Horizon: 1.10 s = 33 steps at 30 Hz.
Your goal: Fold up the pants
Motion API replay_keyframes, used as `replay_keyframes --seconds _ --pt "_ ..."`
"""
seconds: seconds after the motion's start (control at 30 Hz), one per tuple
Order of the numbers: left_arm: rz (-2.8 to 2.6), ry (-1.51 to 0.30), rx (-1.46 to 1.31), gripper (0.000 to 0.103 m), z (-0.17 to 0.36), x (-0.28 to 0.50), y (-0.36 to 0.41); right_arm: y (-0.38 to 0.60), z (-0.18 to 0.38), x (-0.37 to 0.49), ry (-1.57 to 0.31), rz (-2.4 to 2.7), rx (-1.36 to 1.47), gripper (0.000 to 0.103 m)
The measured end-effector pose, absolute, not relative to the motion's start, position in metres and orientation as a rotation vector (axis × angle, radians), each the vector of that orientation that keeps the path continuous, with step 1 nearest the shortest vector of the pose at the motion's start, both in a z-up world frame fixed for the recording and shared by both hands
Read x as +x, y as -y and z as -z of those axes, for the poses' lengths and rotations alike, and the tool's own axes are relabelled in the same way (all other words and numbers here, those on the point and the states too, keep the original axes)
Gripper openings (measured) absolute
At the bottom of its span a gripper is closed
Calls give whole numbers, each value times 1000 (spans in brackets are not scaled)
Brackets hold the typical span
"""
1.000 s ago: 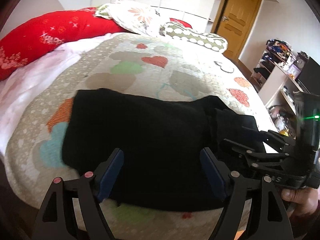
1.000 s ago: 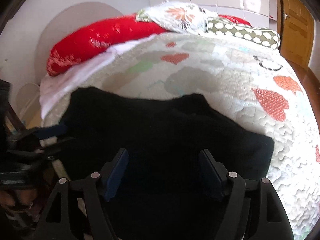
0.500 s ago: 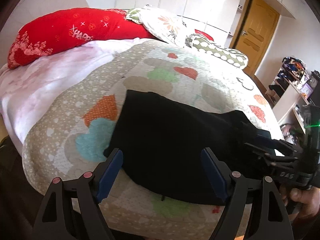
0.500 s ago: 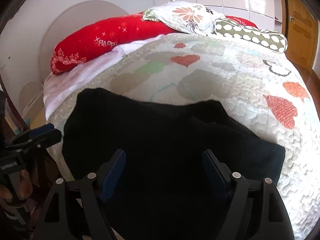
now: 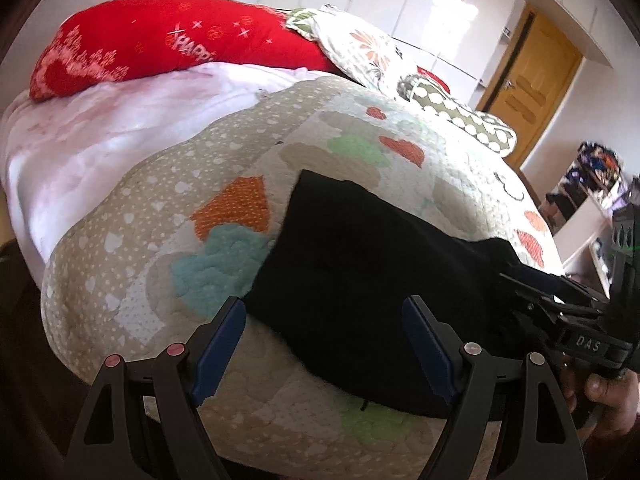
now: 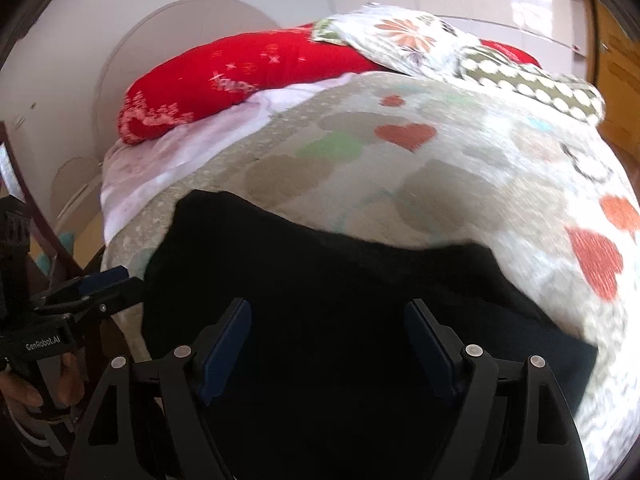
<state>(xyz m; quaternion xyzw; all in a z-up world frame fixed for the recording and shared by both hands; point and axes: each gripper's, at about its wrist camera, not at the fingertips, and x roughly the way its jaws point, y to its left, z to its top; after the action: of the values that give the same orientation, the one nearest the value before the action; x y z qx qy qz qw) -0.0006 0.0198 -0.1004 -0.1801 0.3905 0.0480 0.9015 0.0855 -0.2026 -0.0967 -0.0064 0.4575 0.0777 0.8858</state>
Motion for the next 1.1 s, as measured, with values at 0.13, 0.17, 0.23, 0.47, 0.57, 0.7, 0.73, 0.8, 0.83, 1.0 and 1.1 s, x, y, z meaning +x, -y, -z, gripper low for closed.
replay_keyframes --seconds 0.13,0.17,0.23,0.47,0.57,0.7,0.73,0.8,0.83,1.0,1.1 --pt "-118 -821 -425 81 110 -9 -35 180 101 112 -964 -223 -61 83" --pt "-120 -824 -434 81 112 -10 -38 175 104 118 -978 -231 -71 83" --pt "-124 -827 -447 81 115 -12 -40 163 111 134 -1001 -250 -89 83" --pt "-119 -831 -497 81 131 1 -37 128 130 179 -1048 -313 -147 83" --pt "-112 -864 -529 82 143 11 -36 119 140 190 -1069 -324 -163 83" --pt "-125 -853 -514 85 144 23 -37 119 152 204 -1100 -335 -140 86" --pt "-128 -855 -517 85 145 26 -36 119 154 206 -1102 -340 -132 87" --pt "-134 -852 -517 86 148 31 -37 121 157 210 -1109 -347 -114 88" --pt "-137 -850 -512 87 149 32 -35 122 159 212 -1113 -353 -102 88" --pt "-146 -849 -497 90 153 40 -33 128 161 220 -1113 -386 -38 88" --pt "-146 -845 -501 91 152 39 -33 124 161 222 -1110 -407 -30 87"
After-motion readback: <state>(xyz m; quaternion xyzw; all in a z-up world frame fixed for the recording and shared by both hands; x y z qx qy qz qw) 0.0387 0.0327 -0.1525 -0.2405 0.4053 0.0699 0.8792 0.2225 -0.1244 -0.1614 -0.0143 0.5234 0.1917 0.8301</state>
